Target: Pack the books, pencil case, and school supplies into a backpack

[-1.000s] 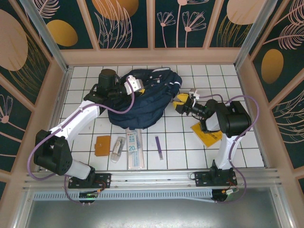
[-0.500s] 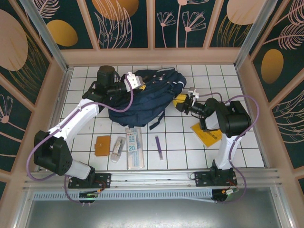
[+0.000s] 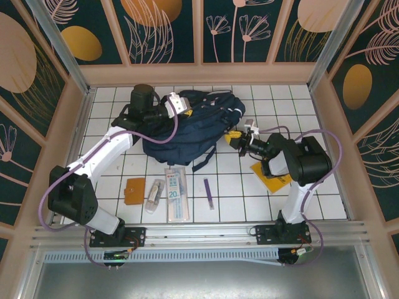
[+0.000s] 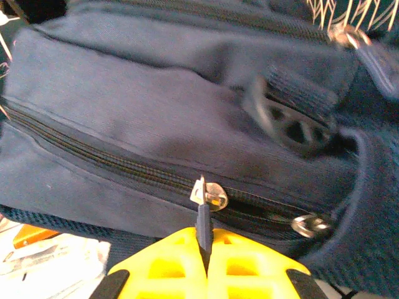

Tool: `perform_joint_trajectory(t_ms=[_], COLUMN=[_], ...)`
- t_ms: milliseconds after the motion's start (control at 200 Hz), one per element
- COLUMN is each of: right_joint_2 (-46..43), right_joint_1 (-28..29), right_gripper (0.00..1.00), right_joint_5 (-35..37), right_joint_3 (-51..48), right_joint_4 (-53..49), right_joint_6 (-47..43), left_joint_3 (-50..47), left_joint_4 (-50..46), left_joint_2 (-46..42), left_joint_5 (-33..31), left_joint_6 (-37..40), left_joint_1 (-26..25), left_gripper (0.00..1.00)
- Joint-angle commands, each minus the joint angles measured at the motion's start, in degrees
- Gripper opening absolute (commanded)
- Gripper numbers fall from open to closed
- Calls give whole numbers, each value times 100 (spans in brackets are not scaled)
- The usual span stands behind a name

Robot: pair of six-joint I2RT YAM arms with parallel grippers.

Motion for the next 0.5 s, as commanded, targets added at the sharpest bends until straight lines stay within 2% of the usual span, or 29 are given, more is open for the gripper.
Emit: perform_joint_trajectory(t_ms=[0,105,225,290,375,495], right_joint_2=[-504,-1009,-1530,-1587,-1533,-1424], right_joint_1=[201,537,1336,1737,2098,2490], right_gripper=[0,0,0,0,0,0], right_joint_5=[138,309,902,1295,1694,1975], right_joint_3=[-46,183,896,1316,1663,1976], right_joint_4=[-87,-1764,-5269,-6705,-7790,-8247], right_joint_6=[-397,-1357,-3601,-4509,-4997,-4792], left_joint_3=[340,294,391,383,364,404], left_joint_4=[573,552,623,838,1164,1356], left_joint_2=[92,300,594,719,884,1236], left_joint_5=[22,-222,-277,-273,-380,-567], left_joint_6=[235,336,86,-128,-431,-599], left_joint_1=[6,4,9,-2,-65,-244], left_gripper=[0,0,0,0,0,0])
